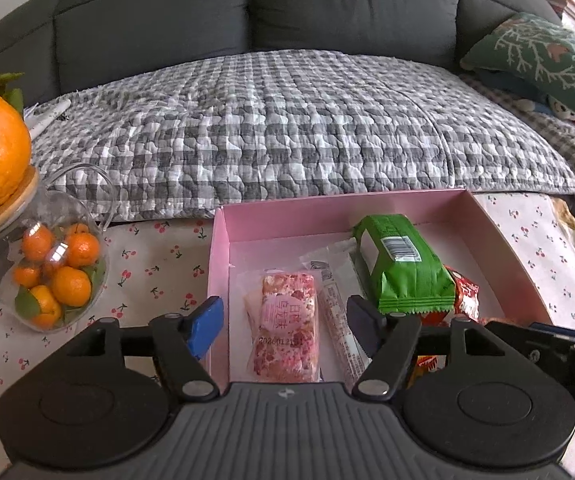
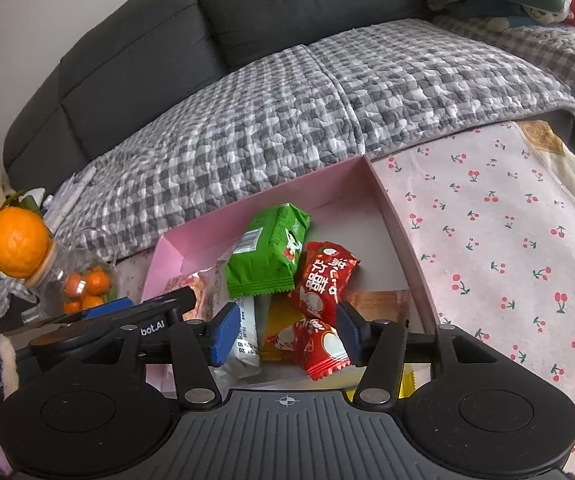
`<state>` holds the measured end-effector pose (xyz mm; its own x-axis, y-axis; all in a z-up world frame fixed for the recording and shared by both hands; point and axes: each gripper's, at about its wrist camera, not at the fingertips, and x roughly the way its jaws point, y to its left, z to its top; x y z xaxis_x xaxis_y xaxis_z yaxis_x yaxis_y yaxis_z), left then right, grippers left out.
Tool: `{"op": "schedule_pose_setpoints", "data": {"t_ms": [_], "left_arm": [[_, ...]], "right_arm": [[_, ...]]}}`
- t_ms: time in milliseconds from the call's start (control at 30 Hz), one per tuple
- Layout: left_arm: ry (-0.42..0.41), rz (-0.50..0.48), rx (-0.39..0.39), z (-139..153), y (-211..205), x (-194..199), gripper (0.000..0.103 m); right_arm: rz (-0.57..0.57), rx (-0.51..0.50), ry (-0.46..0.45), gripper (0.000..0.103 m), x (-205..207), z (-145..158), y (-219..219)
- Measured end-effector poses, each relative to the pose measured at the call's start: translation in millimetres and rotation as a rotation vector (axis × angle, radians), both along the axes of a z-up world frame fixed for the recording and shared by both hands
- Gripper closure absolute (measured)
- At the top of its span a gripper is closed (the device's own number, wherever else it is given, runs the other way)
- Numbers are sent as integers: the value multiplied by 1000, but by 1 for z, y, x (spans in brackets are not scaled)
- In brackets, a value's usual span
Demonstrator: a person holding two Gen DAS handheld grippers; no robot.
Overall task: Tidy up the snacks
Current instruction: 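Open both tools to release the pink packet and red candy in the box, then withdraw both open tools from the box toward the loose packets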
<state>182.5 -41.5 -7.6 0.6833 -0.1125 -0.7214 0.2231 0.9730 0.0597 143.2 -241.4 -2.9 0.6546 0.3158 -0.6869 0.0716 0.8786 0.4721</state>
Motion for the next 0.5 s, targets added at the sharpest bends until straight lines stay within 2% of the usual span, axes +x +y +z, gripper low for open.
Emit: {"op": "schedule_pose_setpoints", "data": {"t_ms": [133, 233, 367, 500], "left_arm": [[2, -4, 7, 3, 3, -4, 34], [3, -4, 10, 6, 6, -7, 31], [5, 2, 7, 11, 12, -12, 28], [12, 4, -7, 18, 20, -19, 21]], "right_arm": [[-2, -4, 3, 40, -1, 3, 1], [3, -4, -5, 39, -3, 6, 1], [16, -12, -18, 33, -6, 11, 0], [20, -24, -13, 32, -9, 16, -2]]}}
